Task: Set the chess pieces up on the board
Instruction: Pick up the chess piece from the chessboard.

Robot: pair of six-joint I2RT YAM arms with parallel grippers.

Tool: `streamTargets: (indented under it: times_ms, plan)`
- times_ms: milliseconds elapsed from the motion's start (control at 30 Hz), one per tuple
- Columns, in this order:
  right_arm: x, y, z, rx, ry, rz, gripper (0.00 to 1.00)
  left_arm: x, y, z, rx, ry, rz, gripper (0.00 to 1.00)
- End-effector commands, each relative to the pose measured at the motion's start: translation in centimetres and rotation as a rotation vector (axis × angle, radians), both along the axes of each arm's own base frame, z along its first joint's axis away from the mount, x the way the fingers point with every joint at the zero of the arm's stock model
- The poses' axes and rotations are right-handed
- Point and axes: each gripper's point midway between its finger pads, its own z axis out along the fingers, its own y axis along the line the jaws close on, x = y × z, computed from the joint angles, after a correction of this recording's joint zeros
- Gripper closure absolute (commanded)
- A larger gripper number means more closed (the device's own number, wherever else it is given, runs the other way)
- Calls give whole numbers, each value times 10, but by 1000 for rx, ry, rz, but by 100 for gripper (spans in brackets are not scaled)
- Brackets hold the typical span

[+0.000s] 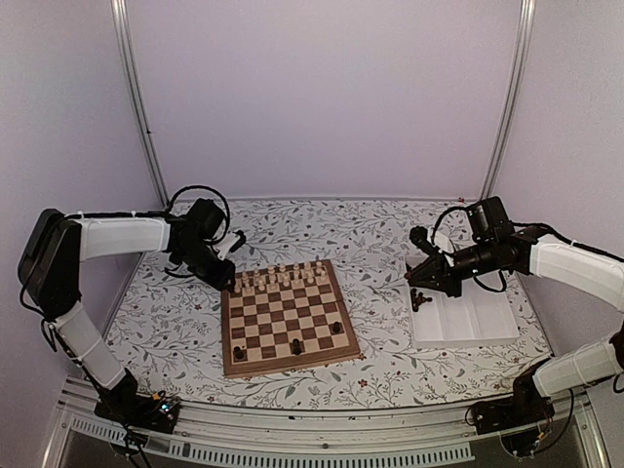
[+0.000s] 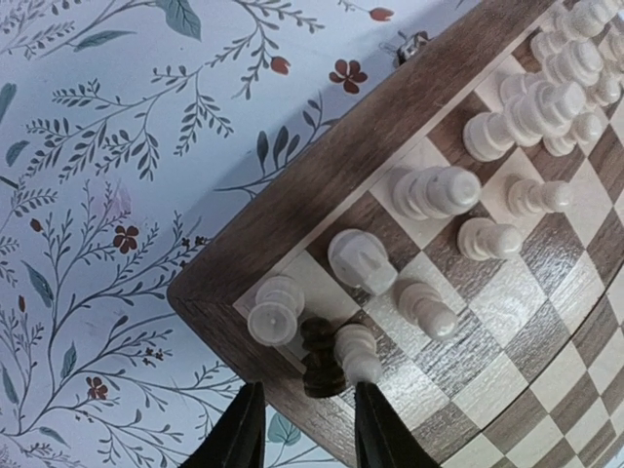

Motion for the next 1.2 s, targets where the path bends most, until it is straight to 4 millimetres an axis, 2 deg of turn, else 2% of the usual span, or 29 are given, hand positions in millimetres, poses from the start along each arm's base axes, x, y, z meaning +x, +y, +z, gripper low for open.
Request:
streamTargets:
  times_ms: [0,367,567,733,1167]
  plan:
    - [-2,0,-3,2,8,8,93,2,-1,1,-18,1,-7,66]
    - [-2,0,-5,1,16,9,93,-9,1,24,-69,-54,9,62]
    - [-1,0,-5,2,16,10,93,-10,5,9,-45,-35,22,62]
    - [-2,0,-6,0,18,9,93,-8,3,-2,-39,-26,17,59]
    - [-2,-1,-8,-4,24,9,93,0,0,-18,-9,-14,7,61]
